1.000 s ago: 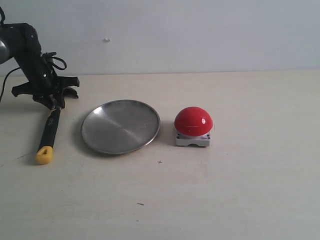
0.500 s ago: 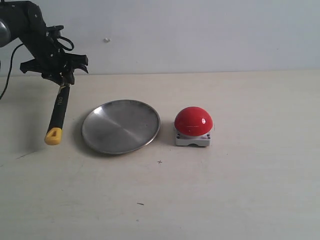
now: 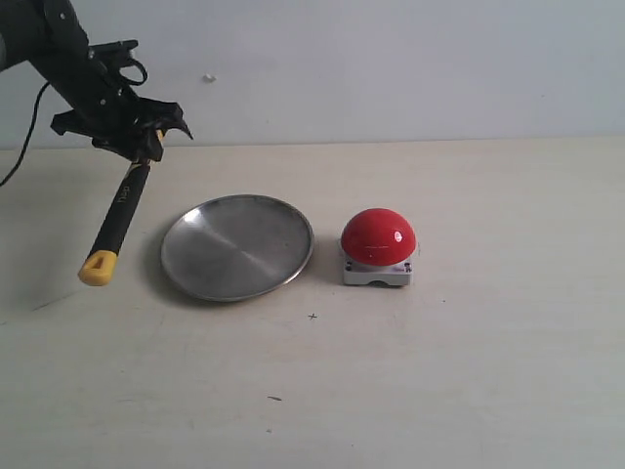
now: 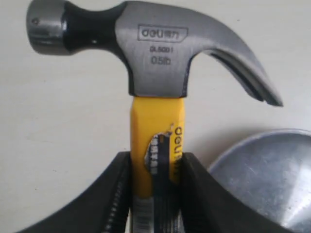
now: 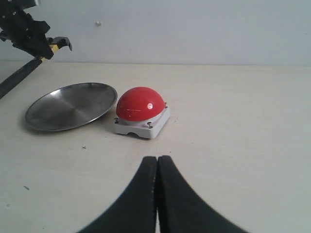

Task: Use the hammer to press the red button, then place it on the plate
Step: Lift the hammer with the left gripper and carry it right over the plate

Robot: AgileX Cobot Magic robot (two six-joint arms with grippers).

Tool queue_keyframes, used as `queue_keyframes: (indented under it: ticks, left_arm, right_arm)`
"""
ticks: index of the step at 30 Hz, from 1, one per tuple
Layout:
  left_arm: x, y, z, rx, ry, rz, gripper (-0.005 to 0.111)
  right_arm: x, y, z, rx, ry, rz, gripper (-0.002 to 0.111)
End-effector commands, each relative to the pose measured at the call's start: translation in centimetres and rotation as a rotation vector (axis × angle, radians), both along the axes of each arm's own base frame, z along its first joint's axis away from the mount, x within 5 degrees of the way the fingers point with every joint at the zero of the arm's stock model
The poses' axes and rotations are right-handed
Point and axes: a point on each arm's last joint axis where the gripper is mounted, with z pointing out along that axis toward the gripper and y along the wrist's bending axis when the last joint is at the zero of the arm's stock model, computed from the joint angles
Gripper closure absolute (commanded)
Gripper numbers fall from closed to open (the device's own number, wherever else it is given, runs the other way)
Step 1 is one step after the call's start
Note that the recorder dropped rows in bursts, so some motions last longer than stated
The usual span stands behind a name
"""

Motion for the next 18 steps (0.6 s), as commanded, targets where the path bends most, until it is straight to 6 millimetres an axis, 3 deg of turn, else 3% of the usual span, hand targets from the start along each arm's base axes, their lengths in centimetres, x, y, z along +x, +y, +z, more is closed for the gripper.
queue_keyframes:
  ticks: [1,8,15,18]
  left_arm:
    - [-1.7,-0.4,3.9,-0.077,-0.157,-0.037,0.107]
    - [-6.5,-1.5,6.9,-0.305,-0.366,-0.118,0.107]
    - [-11.4,-2.0,8.6,-0.469,-0.526,-0.200,0.107]
    - [-13.2,-2.2,9.1,-0.525,-0.576,-0.250,0.107]
  right_arm:
    - [0.0,-0.1,-0.1,-0.035,-0.015,-0.005,0.108]
    - [0.1,-0.5,-0.1,-0.226,-0.048,-0.006,0.108]
    - [0.2,-0.7,0.4,-0.281,-0.119,-0.017,0.108]
    - [0.3,-0.6,0.7,-0.225,-0.138,-0.021,0.108]
